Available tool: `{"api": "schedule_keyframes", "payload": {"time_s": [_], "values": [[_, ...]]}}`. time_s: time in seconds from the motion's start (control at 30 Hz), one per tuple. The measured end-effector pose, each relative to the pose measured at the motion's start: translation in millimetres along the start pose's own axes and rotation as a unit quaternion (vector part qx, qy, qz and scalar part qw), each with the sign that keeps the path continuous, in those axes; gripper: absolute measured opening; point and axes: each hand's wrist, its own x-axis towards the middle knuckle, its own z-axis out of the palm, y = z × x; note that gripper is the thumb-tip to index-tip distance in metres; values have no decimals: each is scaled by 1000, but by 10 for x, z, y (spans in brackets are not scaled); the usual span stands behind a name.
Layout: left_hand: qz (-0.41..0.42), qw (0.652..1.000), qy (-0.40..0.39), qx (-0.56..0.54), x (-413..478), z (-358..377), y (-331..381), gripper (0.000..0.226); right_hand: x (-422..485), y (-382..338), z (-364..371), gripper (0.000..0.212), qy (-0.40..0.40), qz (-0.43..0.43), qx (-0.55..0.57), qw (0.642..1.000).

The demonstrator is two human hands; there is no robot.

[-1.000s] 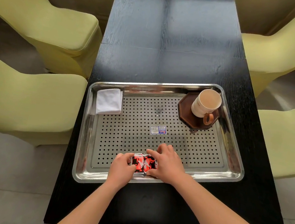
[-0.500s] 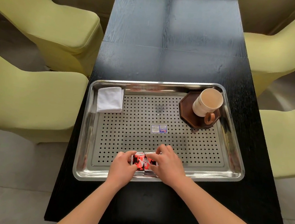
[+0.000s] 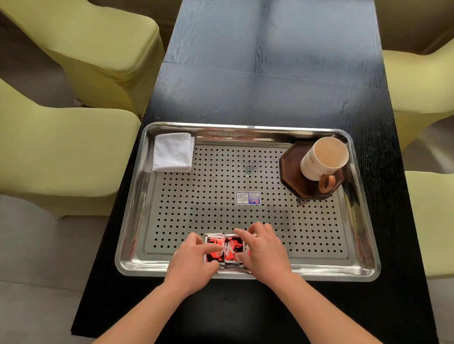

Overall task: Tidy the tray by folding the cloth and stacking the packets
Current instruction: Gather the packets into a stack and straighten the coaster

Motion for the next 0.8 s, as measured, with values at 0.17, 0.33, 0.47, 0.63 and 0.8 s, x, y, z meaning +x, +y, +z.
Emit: {"api": "schedule_keyframes", "payload": {"time_s": [0.17, 0.33, 0.47, 0.63, 0.8], "values": [[7, 998, -1, 63, -12, 12, -26, 43, 45, -21, 38, 53, 0, 4, -1, 1000], [14, 997, 6, 71, -10, 20, -17, 45, -2, 36, 32, 57, 3, 13, 15, 1000], [13, 998, 30, 54, 13, -27, 10, 48, -29, 72, -5, 52, 25, 27, 38, 999], [-21, 998, 29, 48, 152, -63, 63, 55, -40, 170, -39, 39, 41, 68, 52, 995], [-12, 996, 1, 92, 191, -40, 99, 52, -44, 186, -9, 48, 3, 61, 48, 997]]}}
